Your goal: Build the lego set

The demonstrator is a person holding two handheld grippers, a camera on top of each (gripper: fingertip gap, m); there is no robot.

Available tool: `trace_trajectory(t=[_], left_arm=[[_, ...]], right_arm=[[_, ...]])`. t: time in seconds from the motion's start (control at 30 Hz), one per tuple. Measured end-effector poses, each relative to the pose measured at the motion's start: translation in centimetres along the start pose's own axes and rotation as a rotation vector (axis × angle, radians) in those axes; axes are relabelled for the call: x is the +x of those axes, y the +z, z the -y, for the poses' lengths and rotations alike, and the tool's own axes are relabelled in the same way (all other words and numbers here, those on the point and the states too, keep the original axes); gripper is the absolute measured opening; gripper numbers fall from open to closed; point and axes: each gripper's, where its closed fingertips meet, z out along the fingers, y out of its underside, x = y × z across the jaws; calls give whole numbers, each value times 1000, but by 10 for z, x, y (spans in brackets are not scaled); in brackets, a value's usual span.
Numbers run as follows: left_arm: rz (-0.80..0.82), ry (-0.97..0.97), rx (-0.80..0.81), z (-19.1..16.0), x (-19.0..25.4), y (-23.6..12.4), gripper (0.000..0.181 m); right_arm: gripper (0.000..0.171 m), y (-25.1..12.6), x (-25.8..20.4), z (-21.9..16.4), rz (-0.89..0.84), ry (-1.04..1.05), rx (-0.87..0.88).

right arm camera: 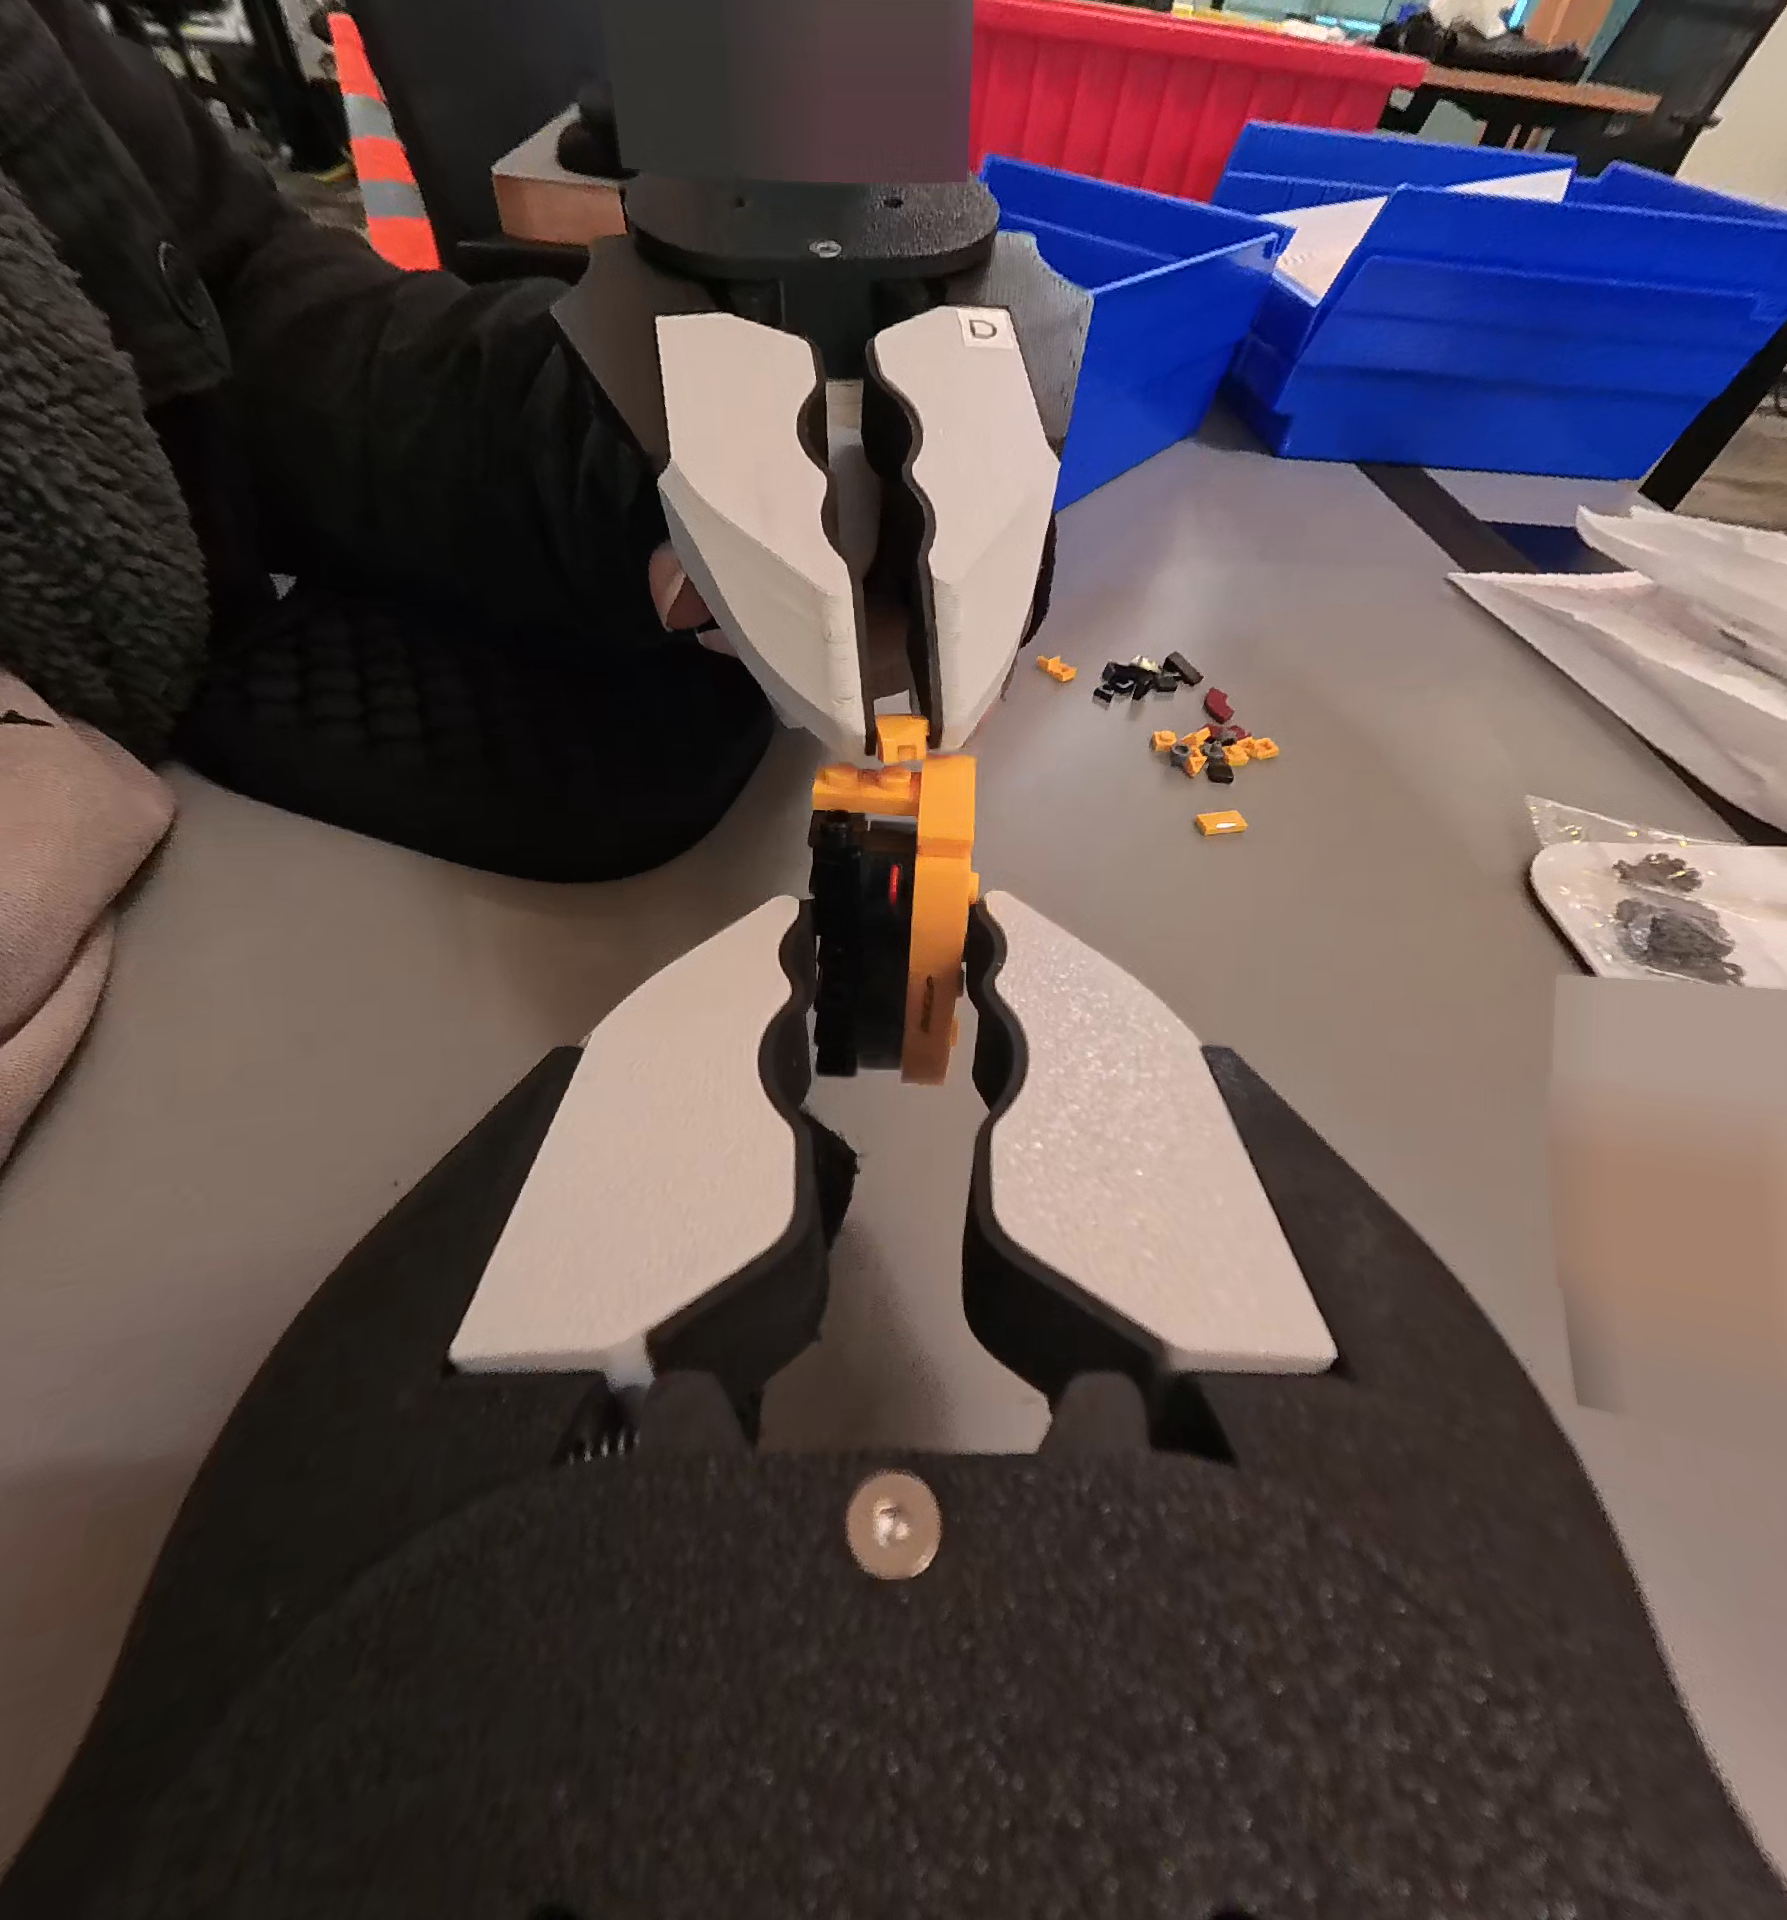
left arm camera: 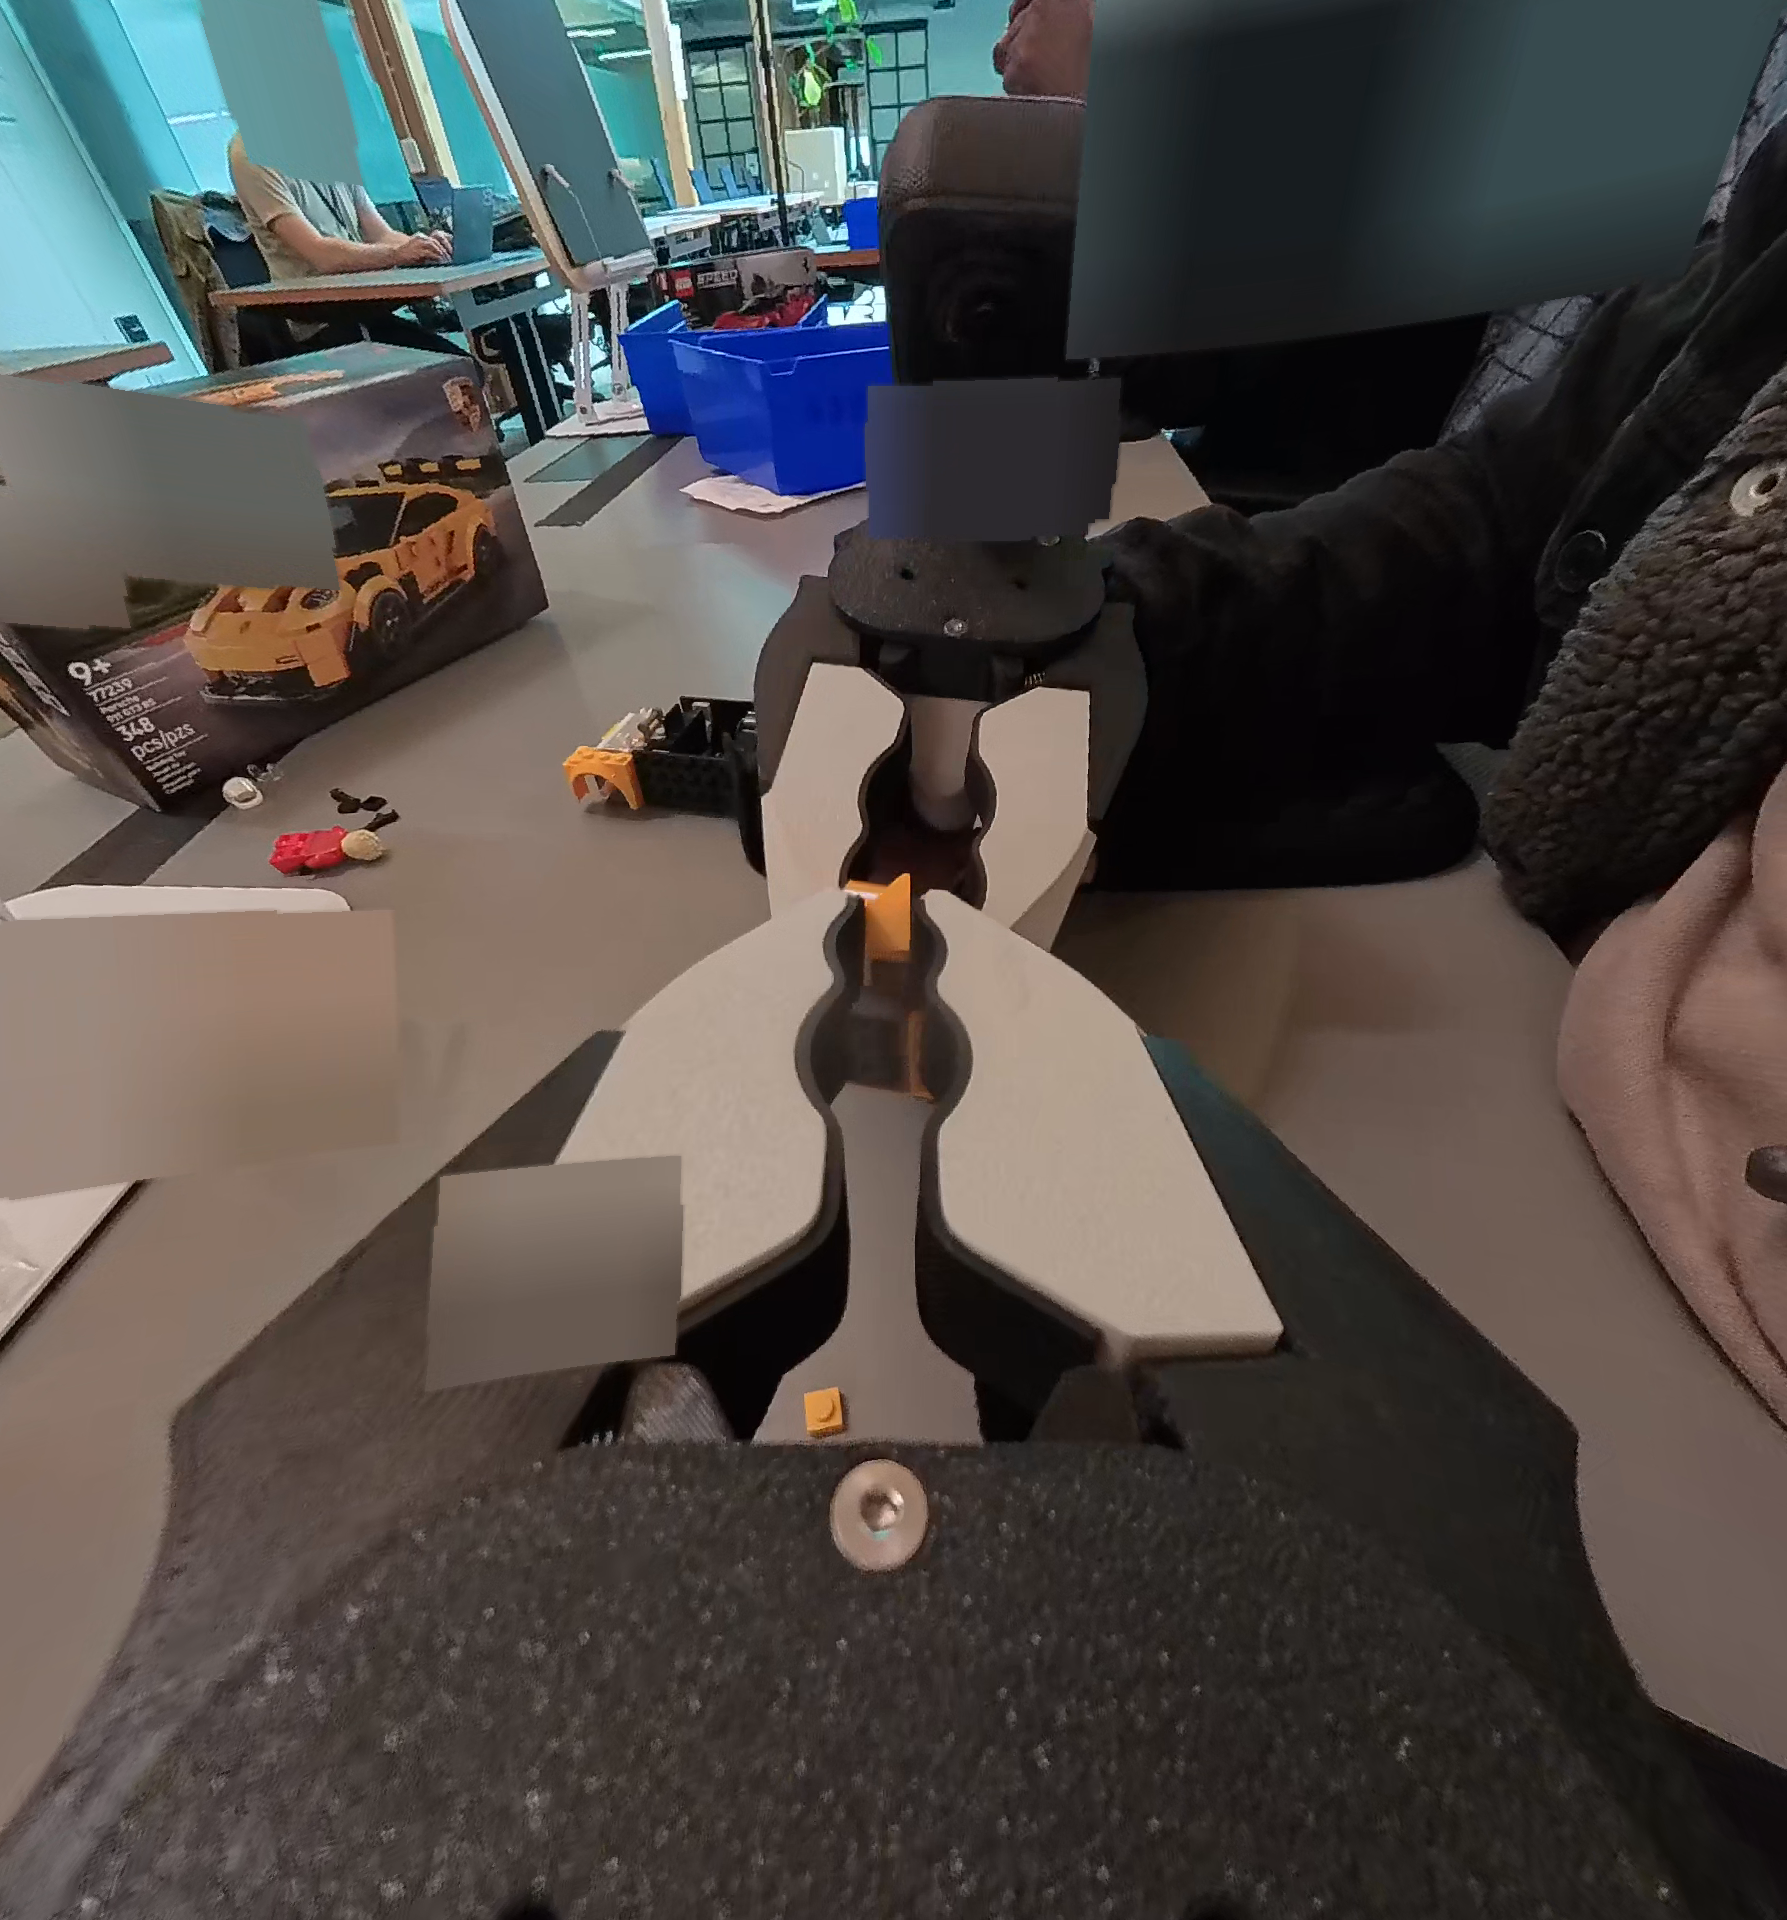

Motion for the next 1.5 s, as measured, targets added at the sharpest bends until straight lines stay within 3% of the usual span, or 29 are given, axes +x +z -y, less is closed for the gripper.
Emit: trace_trajectory(t=[0.9, 1.5], left_arm=[[-17, -16, -98, -21, 1, 7, 7], [11, -24, -131, -26, -3, 9, 7]], right_arm=[[27, 7, 0, -47, 45, 54, -242], [27, 8, 6, -34, -3, 30, -160]])
